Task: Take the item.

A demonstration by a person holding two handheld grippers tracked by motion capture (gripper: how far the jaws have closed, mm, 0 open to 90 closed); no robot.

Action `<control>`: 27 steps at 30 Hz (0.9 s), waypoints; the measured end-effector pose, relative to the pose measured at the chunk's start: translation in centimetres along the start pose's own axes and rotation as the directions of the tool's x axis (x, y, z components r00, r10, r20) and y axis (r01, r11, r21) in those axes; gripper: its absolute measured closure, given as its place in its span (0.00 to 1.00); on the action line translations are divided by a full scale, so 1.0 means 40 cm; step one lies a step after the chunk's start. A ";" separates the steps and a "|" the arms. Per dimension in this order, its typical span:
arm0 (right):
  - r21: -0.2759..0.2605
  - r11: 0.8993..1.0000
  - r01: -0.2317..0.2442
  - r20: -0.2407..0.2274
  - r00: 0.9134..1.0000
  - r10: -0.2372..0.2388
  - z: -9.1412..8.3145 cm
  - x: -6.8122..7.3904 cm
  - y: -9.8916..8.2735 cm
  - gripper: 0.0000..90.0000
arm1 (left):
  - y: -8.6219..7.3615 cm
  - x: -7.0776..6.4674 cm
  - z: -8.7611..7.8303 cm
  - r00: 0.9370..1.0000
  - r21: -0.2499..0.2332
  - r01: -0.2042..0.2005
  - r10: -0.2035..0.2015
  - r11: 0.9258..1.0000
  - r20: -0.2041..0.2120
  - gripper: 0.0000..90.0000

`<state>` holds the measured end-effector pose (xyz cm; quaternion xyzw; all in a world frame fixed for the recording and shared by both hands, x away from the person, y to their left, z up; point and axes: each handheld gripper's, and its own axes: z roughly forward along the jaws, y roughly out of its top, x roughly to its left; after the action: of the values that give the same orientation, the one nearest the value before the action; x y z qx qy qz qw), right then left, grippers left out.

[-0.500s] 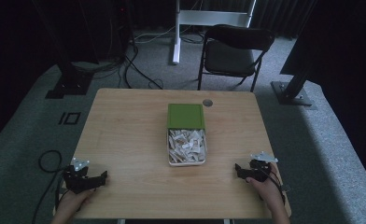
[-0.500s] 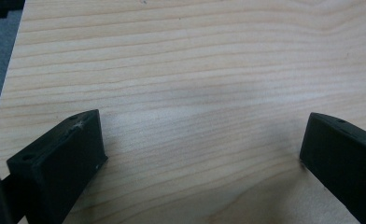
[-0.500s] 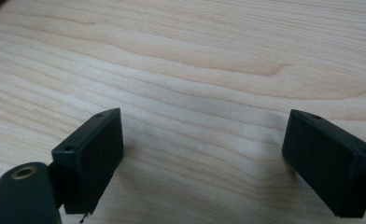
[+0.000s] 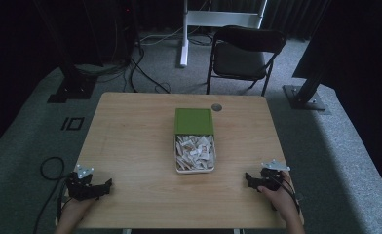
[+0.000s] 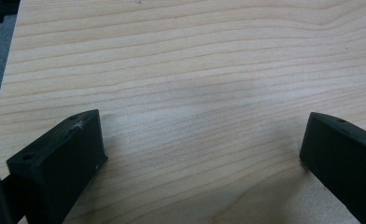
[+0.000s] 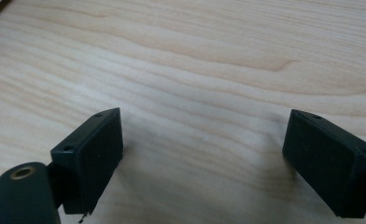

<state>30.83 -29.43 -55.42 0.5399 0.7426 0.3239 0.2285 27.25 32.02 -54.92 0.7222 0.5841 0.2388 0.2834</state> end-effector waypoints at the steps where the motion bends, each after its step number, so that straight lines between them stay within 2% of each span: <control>1: 0.000 1.000 -0.001 0.000 1.000 0.001 -0.003 -0.001 -0.003 0.13 | 0.000 0.000 0.000 1.000 -0.001 0.001 -0.001 1.000 0.000 0.01; 18: -0.002 1.000 0.008 -0.012 1.000 -0.008 -0.008 -0.004 -0.008 0.12 | -0.001 0.000 0.000 1.000 0.000 0.002 -0.002 1.000 -0.001 0.01; 22: 0.003 1.000 -0.017 -0.005 1.000 0.017 -0.003 0.001 0.002 0.12 | -0.001 0.000 0.000 1.000 0.000 0.002 -0.002 1.000 -0.001 0.01; 27: -0.021 1.000 -0.017 -0.002 1.000 0.017 -0.011 0.007 0.028 0.12 | -0.001 0.000 0.000 1.000 -0.001 0.003 -0.003 1.000 -0.001 0.01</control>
<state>31.17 -29.05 -54.29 0.5435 0.7347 0.3338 0.2308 27.22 32.01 -54.94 0.7211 0.5851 0.2389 0.2839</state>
